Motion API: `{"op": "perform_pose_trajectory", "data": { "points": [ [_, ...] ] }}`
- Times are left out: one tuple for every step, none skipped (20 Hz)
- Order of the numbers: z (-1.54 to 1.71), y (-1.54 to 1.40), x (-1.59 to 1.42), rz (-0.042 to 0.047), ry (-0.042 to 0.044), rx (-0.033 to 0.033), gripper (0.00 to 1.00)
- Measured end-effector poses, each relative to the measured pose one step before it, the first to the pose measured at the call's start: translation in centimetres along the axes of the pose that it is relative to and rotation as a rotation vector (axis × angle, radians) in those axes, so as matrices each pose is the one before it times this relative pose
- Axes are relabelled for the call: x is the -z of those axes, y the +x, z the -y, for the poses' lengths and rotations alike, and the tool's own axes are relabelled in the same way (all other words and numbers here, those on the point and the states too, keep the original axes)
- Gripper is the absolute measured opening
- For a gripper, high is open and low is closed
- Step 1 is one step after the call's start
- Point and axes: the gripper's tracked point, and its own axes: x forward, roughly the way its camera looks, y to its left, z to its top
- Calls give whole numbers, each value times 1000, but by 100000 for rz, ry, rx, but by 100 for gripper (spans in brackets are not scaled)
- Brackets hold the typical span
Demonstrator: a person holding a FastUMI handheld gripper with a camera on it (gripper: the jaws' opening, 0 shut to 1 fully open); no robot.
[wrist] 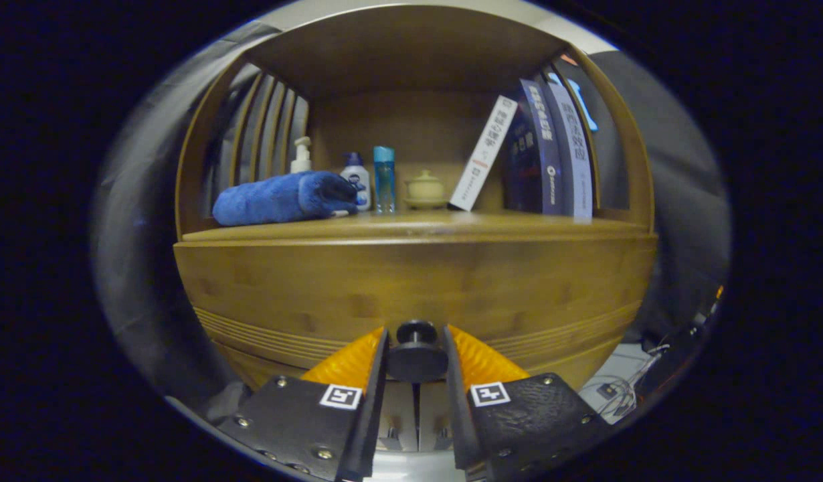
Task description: Pull open the drawer, take out the items inside it, and place them on the countertop above the cabinet.
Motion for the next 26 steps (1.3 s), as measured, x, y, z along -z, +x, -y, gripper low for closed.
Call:
{"op": "perform_pose_trajectory", "data": {
  "points": [
    [-127, -341, -104, 3758, -797, -2377, 43],
    [-266, 75, -34, 1639, 119, -2784, 41],
    [-109, -366, 61, -250, -764, -1225, 39],
    [211, -39, 563, -2263, -1653, 826, 38],
    [52, -492, -285, 58, -1868, 1095, 30],
    [-66, -722, 44, -499, -2010, -71, 30],
    [-111, -1014, 136, -169, 96, 67, 30],
    [-236, -1439, 355, -420, 685, 22, 31],
    [-30, -1055, 77, -414, 184, 148, 31],
    [80, -943, 118, -314, -524, 412, 30],
    [127, -1074, 9, 374, -169, 1168, 30],
    [54, -1052, 20, 1054, 25, 1082, 30],
    [-3, -999, 101, -300, -989, 510, 30],
    [12, -920, 200, -67, -521, 476, 30],
    [28, -820, 156, -696, 480, 324, 30],
    [24, -786, 246, -255, 554, 284, 30],
    [114, -1031, 261, 120, 472, 1134, 30],
    [182, -844, 308, 494, -236, 1223, 30],
    [3, -1093, 56, 1139, 105, 432, 30],
    [-329, -739, 384, -737, -83, 281, 30],
    [57, -884, 216, -927, -43, 242, 30],
    [87, -472, -42, -577, -82, -6, 30],
    [-2, -438, 275, -1203, 651, -713, 30],
    [-114, -366, -240, 271, 1338, -605, 30],
    [7, -337, 185, -1340, -166, -387, 30],
    [82, -299, -190, 596, -453, -326, 30]
  ]
}}
